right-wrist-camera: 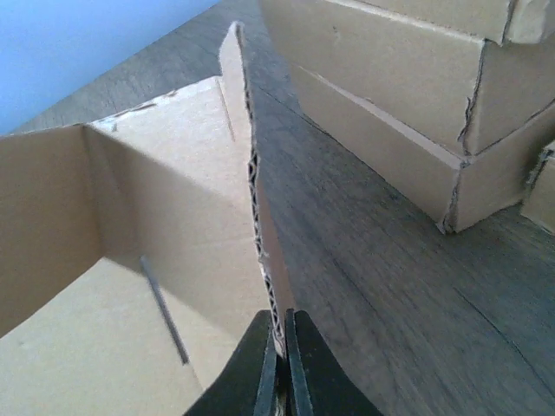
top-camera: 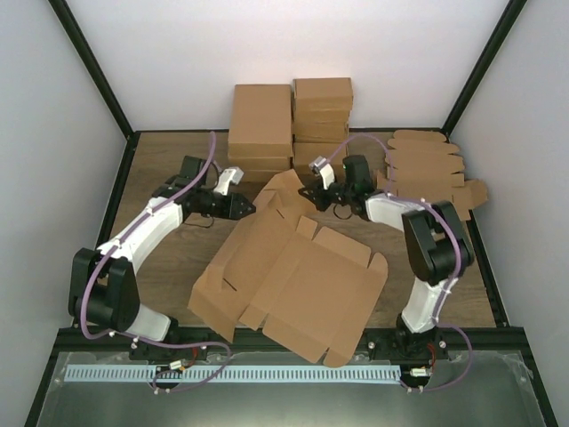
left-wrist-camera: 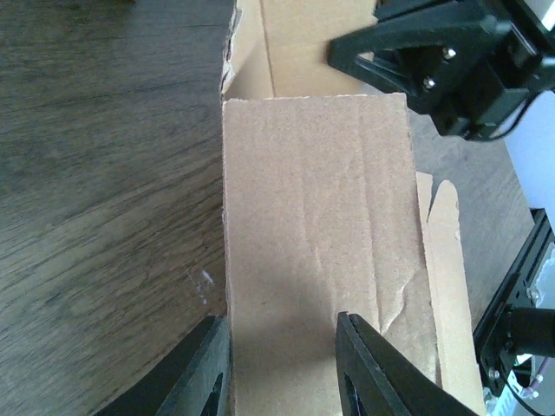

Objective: Fold the paper box

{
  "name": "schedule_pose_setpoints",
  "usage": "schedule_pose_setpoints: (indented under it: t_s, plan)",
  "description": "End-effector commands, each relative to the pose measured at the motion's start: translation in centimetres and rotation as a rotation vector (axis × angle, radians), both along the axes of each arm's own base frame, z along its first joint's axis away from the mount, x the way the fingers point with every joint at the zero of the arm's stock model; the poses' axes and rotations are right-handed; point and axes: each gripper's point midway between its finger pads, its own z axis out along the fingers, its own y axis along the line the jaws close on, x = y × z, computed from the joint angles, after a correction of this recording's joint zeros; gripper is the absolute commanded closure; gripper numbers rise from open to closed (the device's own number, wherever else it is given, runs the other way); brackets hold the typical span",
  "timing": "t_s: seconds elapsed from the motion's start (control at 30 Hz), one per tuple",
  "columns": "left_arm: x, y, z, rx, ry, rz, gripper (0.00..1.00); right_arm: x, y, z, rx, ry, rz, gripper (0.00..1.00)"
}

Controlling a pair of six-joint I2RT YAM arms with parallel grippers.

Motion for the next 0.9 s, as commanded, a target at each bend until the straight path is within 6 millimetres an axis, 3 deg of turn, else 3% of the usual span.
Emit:
schedule_pose_setpoints:
  t_s: [0.0,0.13,0.37,0.6,0.87]
  plan:
    - [-0.2,-1.3,1.0,0.010,-0.012,-0.019,0.63,-0.9,-1.0,4.5,0.047,-0.113,-0.114,0.99]
    - [-0.5,-2.4,1.8,0.034,-0.033,-0.030,0.63,-3.3,-1.2,4.4,0.015,-0.151,-0.234,0.99]
    - [-2.2,-5.9,2.1,0.055,-0.046,-0.086,0.63,-6.6,-1.5,4.0,0.034,-0.157,-0.436,0.98]
    - [-4.1,-9.1,2.6,0.047,-0.060,-0.131,0.64,-9.2,-2.6,2.1,0.047,-0.115,-0.619,0.92]
    - [-5.5,-11.2,2.4,0.056,-0.057,-0.173,0.64,-12.3,-2.6,0.1,0.085,-0.065,-0.553,0.83]
